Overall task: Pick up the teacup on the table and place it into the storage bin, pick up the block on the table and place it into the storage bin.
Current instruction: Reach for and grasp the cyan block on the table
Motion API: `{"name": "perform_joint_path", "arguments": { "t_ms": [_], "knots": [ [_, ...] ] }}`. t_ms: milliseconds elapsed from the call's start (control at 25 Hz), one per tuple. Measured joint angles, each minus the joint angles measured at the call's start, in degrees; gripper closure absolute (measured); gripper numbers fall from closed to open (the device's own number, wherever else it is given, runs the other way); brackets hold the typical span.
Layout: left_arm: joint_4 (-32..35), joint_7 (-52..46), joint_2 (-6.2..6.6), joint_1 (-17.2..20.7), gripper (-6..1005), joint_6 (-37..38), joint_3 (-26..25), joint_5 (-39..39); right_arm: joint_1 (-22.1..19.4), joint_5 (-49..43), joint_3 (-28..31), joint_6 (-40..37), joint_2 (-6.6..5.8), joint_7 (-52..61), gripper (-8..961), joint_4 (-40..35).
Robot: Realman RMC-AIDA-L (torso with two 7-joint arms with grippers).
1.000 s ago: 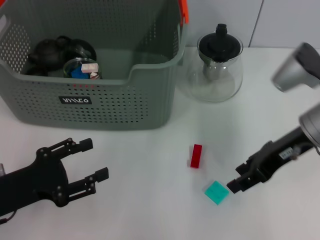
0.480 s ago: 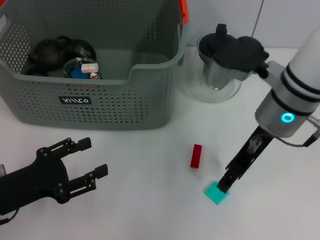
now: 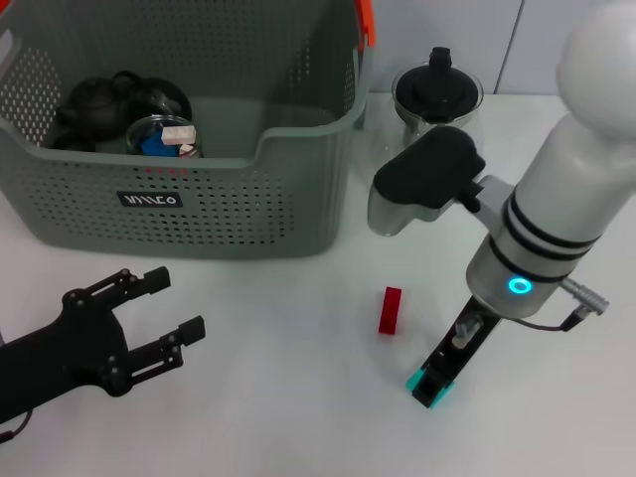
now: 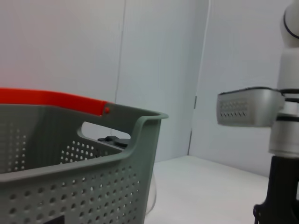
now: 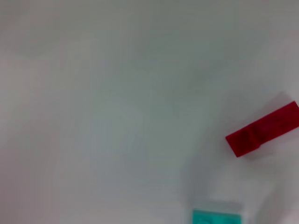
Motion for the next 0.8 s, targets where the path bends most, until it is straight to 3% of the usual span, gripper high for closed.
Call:
{"name": "perform_joint_path", "arguments": {
  "t_ms": [800],
  "knots": [
    [-0.2, 0.0, 0.06, 0.2, 247, -0.1, -0.6, 0.1, -0.8, -0.4, -4.5, 1.9, -0.12, 1.9, 418, -0.5]
  ]
}}
